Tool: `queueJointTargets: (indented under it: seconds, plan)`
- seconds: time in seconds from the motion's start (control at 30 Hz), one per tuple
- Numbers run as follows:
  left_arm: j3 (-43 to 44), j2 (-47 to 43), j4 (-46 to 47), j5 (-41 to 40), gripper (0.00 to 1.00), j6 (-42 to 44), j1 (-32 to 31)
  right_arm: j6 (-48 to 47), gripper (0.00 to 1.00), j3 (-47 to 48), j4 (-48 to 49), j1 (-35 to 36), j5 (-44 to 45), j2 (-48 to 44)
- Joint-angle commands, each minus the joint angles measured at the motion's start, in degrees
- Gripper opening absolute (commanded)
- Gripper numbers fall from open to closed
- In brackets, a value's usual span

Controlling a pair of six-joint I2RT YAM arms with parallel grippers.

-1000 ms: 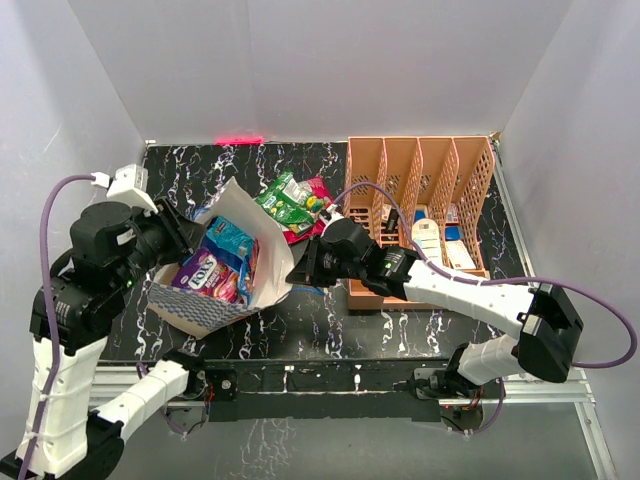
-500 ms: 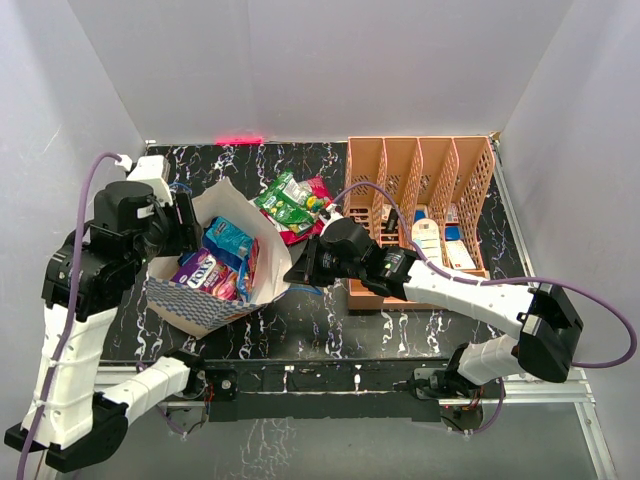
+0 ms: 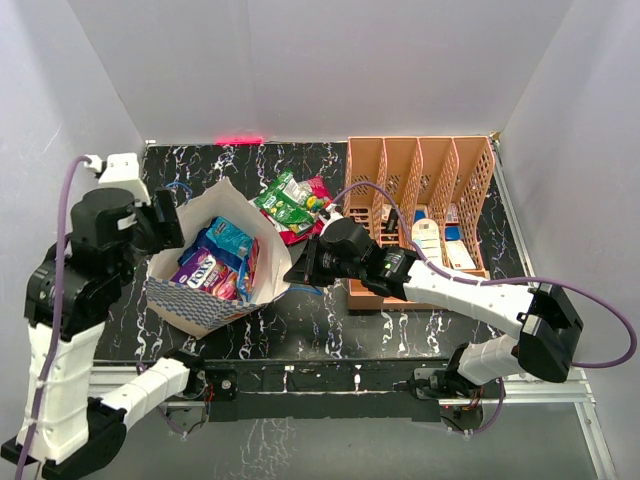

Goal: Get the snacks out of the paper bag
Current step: Adjust the paper bag at the center of the board.

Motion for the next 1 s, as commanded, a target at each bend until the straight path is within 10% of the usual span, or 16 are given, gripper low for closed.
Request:
queueJointTargets:
  seconds: [0.0,0.5,0.7,0.97]
  plan:
    - [-0.9,-3.2,4.8,-5.8,0.72,1.0,-0.1,-1.3,0.07,0.5,3.0,-0.1,-0.1,-0.7]
    - [-11.1,0.0,24.3,-3.5,0.40,12.1,-0.1,-2.0,0.07,0.1,3.0,-0.1,0.1,-1.5]
    - [-12.7,1.0,34.8,-8.6,0.00,17.4,-0.1,-2.5,0.07,1.2,4.0,-0.1,-0.6,0.6]
    - [-9.8,5.3,54.7,-16.0,0.00,31.8,-0.1,-2.0,0.07,7.7,9.2,-0.1,-2.1,8.7]
